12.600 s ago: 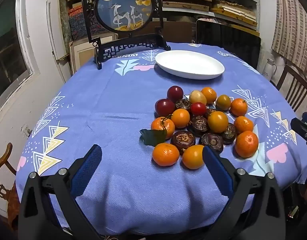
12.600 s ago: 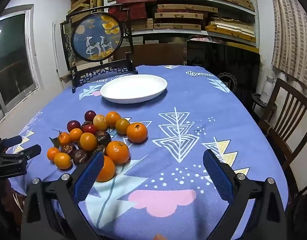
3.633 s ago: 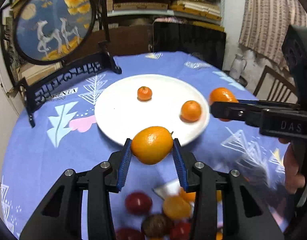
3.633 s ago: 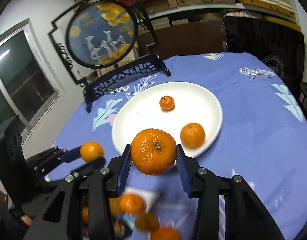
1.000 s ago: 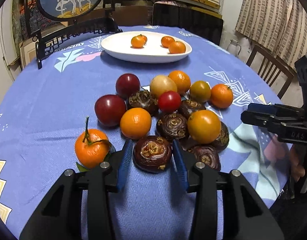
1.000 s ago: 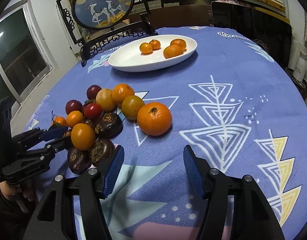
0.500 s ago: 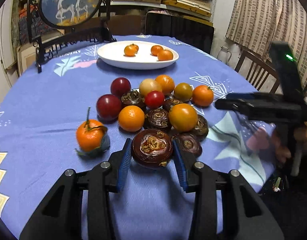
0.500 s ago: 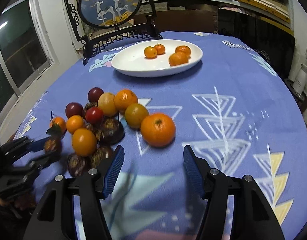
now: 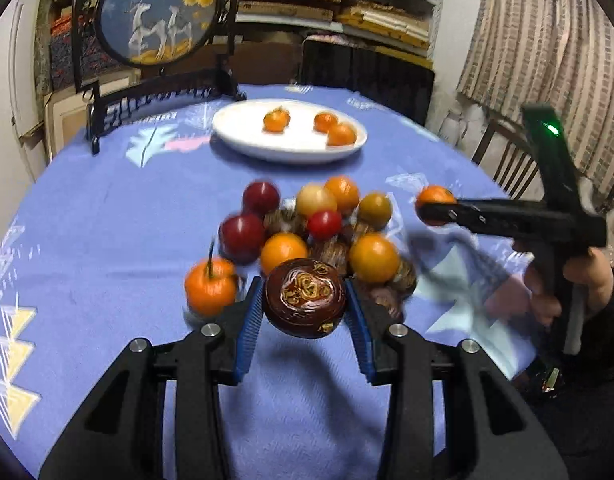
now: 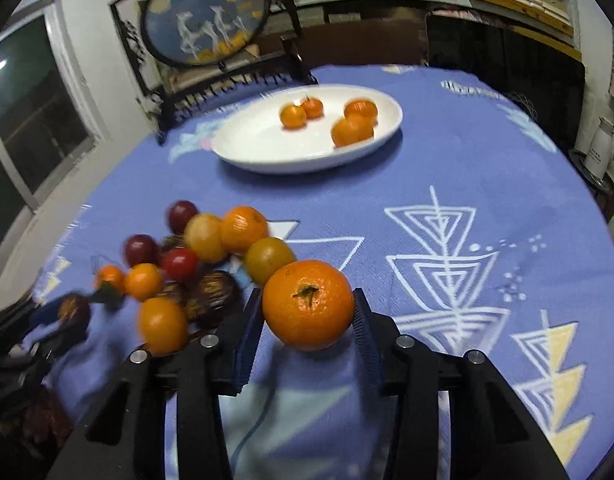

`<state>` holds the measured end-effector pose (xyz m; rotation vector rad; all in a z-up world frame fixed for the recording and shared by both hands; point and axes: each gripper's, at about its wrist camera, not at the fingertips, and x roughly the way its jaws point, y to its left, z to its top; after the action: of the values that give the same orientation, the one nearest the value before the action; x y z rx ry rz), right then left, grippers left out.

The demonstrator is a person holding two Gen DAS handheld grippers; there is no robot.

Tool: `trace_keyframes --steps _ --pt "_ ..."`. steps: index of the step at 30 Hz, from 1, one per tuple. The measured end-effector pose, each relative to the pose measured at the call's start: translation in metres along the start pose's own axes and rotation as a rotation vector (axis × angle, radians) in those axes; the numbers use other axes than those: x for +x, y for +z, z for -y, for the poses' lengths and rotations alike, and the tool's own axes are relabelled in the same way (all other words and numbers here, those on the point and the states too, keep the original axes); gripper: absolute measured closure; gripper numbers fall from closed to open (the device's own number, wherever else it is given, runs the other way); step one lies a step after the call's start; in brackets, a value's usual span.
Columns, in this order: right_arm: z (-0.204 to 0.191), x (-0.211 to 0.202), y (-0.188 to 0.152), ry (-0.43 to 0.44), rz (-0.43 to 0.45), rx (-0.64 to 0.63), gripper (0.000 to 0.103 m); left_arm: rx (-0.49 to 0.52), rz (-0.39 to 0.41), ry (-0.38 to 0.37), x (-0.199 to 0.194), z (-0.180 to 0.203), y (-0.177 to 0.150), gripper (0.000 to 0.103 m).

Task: Organize fruits
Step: 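Carry the water chestnut and mandarin to the plate and release both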

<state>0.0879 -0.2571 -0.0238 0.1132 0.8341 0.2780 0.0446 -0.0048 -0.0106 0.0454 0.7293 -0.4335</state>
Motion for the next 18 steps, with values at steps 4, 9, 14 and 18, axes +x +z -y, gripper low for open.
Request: trace_keyframes --steps 4,9,14,18 --pt "0.002 -0.036 0.016 0.029 0.022 -0.009 0.059 0.041 0.023 -0.029 -0.002 0.004 0.033 0.063" --pt "0.013 -0.035 0.064 0.027 0.063 0.007 0.059 0.062 0.016 -0.042 0.04 0.005 0.095 0.063" --pt "0.024 0.02 0.121 0.047 0.054 0.042 0.059 0.033 -0.017 -0.049 0.102 -0.004 0.147 0.063" --pt "0.029 0.068 0.142 0.003 0.025 0.046 0.059 -0.012 -0.096 -0.044 0.156 -0.017 0.171 0.063"
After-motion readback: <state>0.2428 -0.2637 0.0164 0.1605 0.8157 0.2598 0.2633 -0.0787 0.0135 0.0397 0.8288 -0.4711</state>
